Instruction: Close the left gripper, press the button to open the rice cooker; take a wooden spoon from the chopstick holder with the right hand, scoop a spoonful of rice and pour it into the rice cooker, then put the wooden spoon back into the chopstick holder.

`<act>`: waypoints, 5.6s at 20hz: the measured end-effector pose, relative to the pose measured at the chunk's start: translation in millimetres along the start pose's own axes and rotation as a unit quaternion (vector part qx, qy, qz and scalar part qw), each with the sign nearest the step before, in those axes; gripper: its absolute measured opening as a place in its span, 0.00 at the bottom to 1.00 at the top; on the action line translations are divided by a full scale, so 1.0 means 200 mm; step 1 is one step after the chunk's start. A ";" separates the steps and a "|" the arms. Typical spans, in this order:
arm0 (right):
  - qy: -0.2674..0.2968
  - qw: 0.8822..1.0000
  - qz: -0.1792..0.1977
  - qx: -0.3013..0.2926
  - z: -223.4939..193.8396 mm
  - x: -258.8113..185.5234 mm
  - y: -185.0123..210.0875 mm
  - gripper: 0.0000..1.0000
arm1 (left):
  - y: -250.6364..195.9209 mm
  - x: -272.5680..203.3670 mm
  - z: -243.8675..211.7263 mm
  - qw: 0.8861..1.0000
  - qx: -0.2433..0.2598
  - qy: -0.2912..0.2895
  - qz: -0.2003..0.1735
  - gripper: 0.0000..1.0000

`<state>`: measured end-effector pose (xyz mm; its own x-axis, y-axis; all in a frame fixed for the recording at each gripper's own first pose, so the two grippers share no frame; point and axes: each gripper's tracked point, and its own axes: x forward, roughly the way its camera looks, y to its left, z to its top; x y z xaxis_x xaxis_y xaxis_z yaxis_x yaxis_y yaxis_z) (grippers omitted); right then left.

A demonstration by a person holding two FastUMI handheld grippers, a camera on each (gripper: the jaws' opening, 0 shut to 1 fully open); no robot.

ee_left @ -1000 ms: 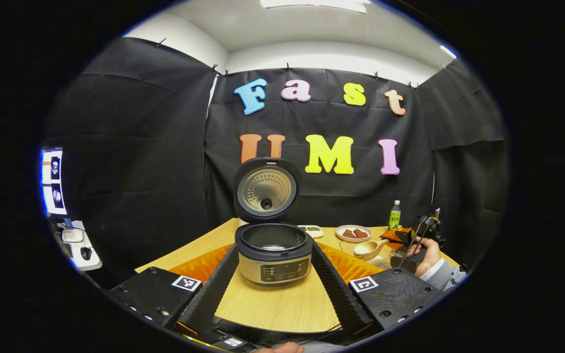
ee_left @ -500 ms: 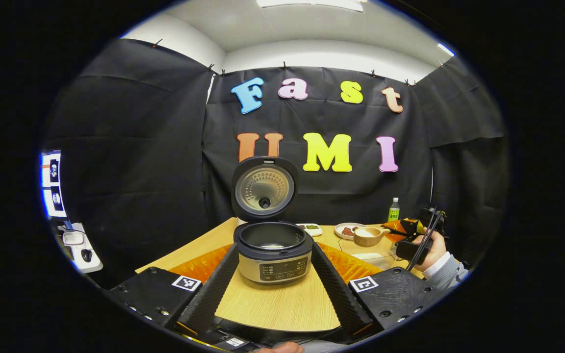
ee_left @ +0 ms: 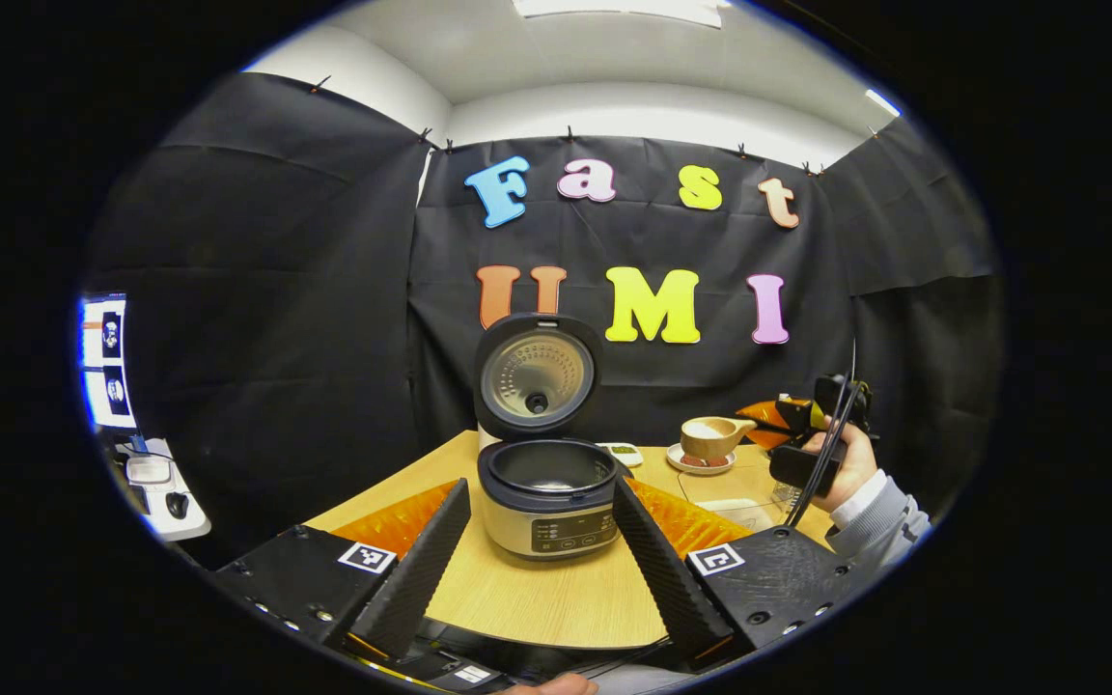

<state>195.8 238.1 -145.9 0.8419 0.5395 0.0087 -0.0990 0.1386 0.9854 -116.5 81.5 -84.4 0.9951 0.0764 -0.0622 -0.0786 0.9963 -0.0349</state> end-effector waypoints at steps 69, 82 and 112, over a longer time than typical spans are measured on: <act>-0.120 0.689 -0.112 -0.706 0.36 -0.08 0.52 0.11 | -0.09 -0.01 -0.07 1.000 -0.013 -0.009 0.005 0.95; -0.143 0.693 -0.199 -0.679 1.04 -0.29 0.12 0.11 | -0.19 0.04 -0.12 1.000 0.005 0.006 -0.001 0.95; -0.134 0.762 -0.256 -0.579 1.25 -0.40 -0.36 1.00 | -0.20 0.11 -0.11 1.000 0.005 0.021 0.016 0.95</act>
<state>267.6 -22.0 -174.4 0.9903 0.0004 -0.1391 0.0082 0.9981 0.0610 -93.3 42.2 -107.2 0.9888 0.1066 -0.1041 -0.1095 0.9937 -0.0225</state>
